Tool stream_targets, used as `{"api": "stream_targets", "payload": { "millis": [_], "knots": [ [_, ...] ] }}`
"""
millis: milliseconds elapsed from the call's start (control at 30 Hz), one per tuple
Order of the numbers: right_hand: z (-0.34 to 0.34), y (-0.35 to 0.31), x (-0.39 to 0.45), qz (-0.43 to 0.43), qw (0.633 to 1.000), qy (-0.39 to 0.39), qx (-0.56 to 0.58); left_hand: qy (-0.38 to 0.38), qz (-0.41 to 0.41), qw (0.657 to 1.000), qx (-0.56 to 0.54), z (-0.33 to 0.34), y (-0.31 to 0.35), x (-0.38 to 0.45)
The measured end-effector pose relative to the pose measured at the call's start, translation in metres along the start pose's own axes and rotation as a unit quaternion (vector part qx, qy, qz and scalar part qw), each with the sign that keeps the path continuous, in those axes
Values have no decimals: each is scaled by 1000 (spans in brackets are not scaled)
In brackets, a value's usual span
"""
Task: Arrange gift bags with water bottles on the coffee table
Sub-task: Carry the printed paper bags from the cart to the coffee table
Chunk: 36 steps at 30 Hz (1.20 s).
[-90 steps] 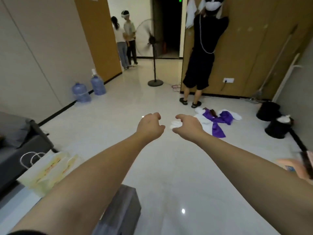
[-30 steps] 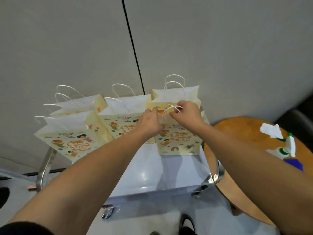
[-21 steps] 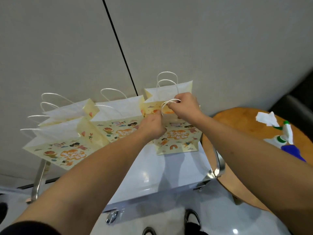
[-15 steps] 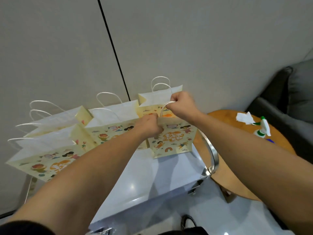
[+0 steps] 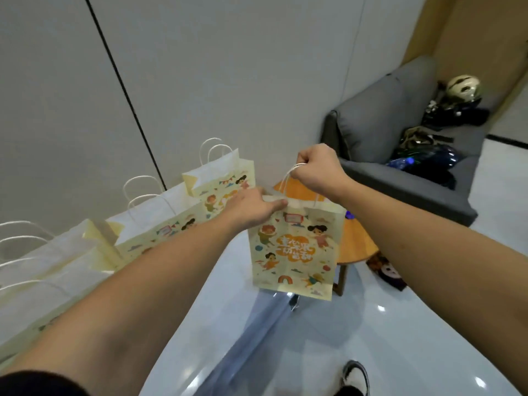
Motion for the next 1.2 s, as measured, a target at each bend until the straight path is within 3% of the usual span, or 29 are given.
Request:
{"api": "stream_targets", "payload": {
  "millis": [133, 267, 433, 600, 1000, 1200],
  "knots": [
    [-56, 40, -54, 75, 994, 73, -6, -74, 77, 994, 12, 38, 62, -17],
    [-107, 82, -117, 143, 985, 99, -23, -127, 156, 979, 37, 87, 129, -39],
    [-181, 139, -212, 220, 961, 167, -8, -227, 255, 938, 59, 151, 223, -77],
    [-260, 193, -315, 282, 930, 237, -9, -312, 311, 898, -18, 225, 316, -137],
    [-401, 323, -561, 419, 843, 338, -6, -371, 392, 838, 84, 429, 514, -324],
    [-441, 359, -694, 500, 757, 420, -2, -409, 462, 775, 136, 515, 590, -422]
  ]
}}
Point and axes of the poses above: each hand's wrist, its own x-axis towards the middle knuckle, its own z-axis out of the palm, y = z × x, the point moved 3 cm from there along x, towards the middle knuckle, and after that the axes turned 1 degree about -y, right-handed, at the moved point
